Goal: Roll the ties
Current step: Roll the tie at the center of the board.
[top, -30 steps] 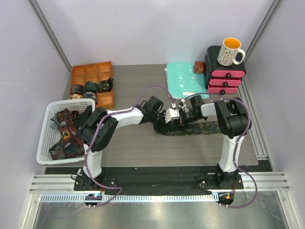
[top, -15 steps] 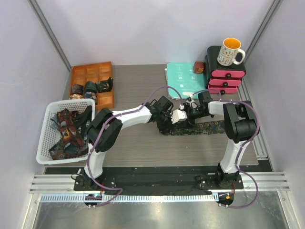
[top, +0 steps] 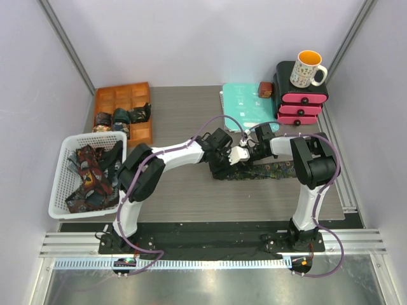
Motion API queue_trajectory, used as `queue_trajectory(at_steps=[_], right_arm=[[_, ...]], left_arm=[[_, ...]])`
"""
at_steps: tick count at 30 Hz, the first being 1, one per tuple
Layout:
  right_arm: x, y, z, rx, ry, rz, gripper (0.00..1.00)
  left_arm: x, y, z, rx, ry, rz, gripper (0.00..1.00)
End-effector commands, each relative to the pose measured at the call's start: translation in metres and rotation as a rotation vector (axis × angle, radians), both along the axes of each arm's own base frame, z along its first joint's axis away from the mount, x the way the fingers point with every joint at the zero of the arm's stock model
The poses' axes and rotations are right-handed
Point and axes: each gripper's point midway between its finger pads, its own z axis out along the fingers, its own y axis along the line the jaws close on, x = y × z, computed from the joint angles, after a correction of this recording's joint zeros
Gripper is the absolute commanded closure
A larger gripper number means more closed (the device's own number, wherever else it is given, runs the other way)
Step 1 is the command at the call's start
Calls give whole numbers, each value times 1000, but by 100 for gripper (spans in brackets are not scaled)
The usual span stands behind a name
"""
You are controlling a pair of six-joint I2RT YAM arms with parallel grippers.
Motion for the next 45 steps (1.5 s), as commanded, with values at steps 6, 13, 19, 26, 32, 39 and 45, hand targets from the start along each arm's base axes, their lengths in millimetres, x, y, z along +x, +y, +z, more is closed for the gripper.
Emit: queue_trajectory(at_steps=[6,13,19,26,32,39,45], right_arm=[[-1,-35,-58,-207,12,19,99],[-1,-43,-70,-250,-17,68,99],[1,-44,-73,-250,-40,95,99],[3,-42,-76,-242,-53,109,99],[5,-39,-72,-232,-60,107,99],[8,-37,-67,-217,-67,104,99],[10,-33,-63,-194,-61,88,99]], left_arm=[[8,23,48,-247,146,136,14],[19,32,117,-488,-41,214,0],[18,28,83,-438,26,134,0],[12,-1,62,-521,-51,-18,0],[16,-17,45,-483,-111,-57,0],[16,-17,27,-367,-120,-71,10],[-2,-10,19,-326,-41,-103,45]])
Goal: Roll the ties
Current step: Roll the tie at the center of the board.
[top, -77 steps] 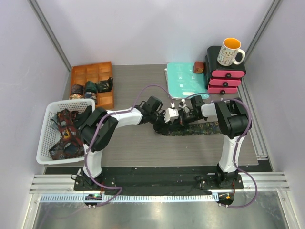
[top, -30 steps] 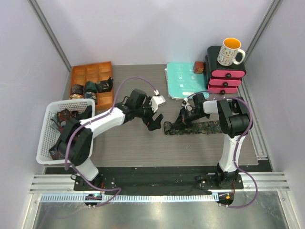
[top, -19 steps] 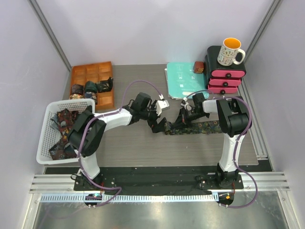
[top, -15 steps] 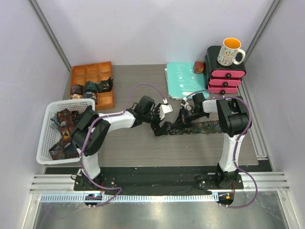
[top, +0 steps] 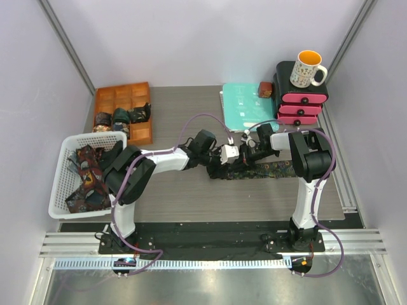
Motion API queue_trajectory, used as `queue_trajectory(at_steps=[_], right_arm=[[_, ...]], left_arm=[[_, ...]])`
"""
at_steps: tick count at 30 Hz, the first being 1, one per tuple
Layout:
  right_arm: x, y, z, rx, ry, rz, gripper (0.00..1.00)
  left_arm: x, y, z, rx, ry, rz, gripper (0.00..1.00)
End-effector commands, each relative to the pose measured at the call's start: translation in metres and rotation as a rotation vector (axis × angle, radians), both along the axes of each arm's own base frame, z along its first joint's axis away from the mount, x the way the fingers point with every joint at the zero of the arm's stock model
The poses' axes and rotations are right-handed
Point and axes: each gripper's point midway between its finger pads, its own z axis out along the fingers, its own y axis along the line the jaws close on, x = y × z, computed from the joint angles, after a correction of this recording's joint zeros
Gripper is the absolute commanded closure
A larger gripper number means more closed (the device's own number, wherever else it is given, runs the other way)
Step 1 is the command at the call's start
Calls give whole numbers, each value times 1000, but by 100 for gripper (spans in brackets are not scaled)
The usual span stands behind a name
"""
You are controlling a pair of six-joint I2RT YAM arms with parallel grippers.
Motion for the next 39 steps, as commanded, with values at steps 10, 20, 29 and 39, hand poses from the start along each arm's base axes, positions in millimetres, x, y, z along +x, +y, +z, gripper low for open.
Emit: queue_trajectory(at_steps=[10,20,29,39], right_arm=[[32,-26,15,-65,-38,-145,54],[25,-14,47,-39,-73,-117,55],[14,9,40,-36,-54,-61,58],[14,-30,-8,-199,-40,-45,99]], left_arm=[[-13,21,-15,168,44,-8,64],[-3,24,-24,239,57,33,64],[4,23,-29,278,43,45,64],[-2,24,-8,200,60,7,41]])
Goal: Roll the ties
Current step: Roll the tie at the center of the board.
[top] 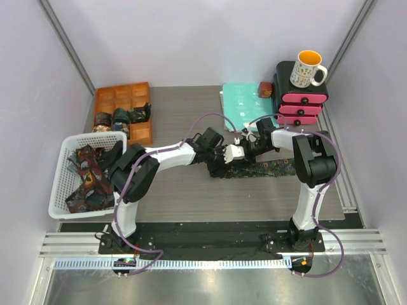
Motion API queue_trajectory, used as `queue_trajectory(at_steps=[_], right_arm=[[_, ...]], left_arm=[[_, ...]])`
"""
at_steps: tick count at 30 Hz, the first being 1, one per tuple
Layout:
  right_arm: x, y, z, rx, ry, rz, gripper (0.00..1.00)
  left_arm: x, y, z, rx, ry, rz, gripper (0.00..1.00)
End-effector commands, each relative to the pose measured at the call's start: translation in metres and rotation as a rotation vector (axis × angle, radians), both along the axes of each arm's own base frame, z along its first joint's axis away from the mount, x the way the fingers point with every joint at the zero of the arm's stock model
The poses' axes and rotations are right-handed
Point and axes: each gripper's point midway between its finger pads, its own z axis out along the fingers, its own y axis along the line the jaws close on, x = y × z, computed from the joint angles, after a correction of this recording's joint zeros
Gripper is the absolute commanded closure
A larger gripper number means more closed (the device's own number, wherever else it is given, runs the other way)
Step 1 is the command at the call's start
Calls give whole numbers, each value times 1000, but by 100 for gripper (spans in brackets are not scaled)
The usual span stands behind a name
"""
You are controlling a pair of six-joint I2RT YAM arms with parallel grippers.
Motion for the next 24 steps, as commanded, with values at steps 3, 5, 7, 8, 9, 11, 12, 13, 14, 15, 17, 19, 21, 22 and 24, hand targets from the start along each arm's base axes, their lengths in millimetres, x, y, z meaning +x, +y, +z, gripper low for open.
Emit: queue_trajectory(at_steps=[3,5,7,8,9,11,12,13,14,15,17,19,21,22,24], right_arm=[[4,-43,-47,-171,-12,1,99],[4,-48,-54,-183,-3,-3,99],[3,-52,-61,-197,-7,8,99],[3,-53,-63,-203,-8,11,99],[2,-56,-67,-220,-12,19,99],[1,-59,-70,-236,-18,27,99],[-1,-62,-72,-245,-18,33,99],[-3,-63,-73,-250,-18,36,99],[-7,-63,-74,-251,-11,40,99],[-6,-63,-76,-250,-15,35,99],[-9,-62,-79,-253,-5,21,99],[-7,-60,-82,-256,-16,5,99],[-6,-57,-85,-257,-18,-2,99],[-8,-53,-86,-257,-15,4,99],[-8,-49,-88,-250,-17,0,99]], left_arm=[[-8,16,14,-50,78,-18,31],[-9,14,27,-106,90,-24,25],[-6,12,34,-136,80,-26,21],[-6,11,36,-147,80,-27,18],[-6,9,36,-158,79,-24,17],[-3,5,36,-178,85,-5,16],[-2,3,37,-186,88,1,15],[-1,2,34,-188,100,5,15],[0,-2,34,-200,101,3,14],[0,-6,34,-216,114,8,14],[3,-13,32,-236,113,15,14],[3,-17,29,-239,120,13,15],[1,-19,21,-227,122,7,16],[1,-19,19,-221,117,3,17],[1,-18,12,-193,79,-7,19]])
